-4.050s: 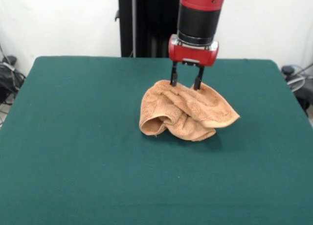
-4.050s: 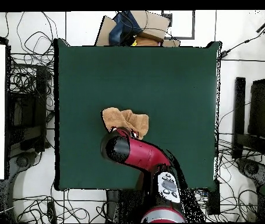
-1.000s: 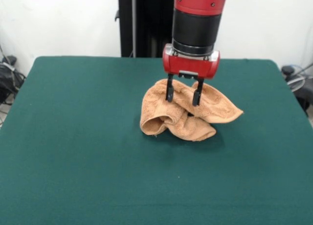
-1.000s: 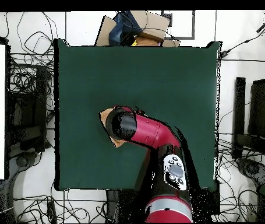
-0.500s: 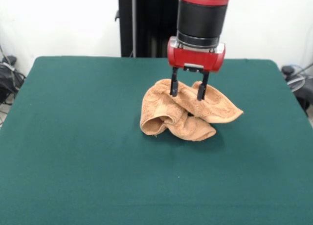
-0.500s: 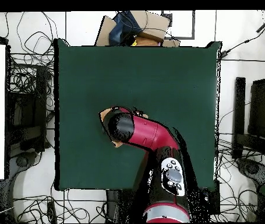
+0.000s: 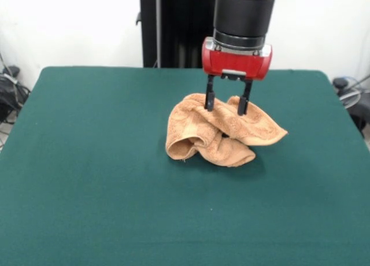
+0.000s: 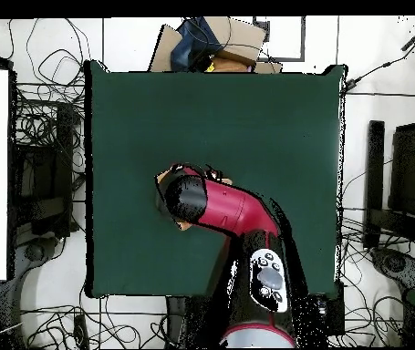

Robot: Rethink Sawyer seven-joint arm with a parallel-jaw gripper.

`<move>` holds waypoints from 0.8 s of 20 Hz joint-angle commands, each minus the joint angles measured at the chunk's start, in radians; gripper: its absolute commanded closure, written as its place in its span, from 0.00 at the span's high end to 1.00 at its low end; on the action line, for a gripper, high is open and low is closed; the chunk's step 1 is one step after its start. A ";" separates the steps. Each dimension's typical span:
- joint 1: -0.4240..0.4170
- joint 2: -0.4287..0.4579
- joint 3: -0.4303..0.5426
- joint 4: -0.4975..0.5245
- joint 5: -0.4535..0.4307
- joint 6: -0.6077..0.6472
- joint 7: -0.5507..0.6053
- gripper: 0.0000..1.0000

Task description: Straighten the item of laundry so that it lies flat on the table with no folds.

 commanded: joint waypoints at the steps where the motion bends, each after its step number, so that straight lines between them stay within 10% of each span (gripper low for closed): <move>1: 0.017 0.026 0.076 0.035 -0.028 0.024 0.131 1.00; 16: 0.035 0.056 0.058 -0.003 -0.036 0.019 0.127 1.00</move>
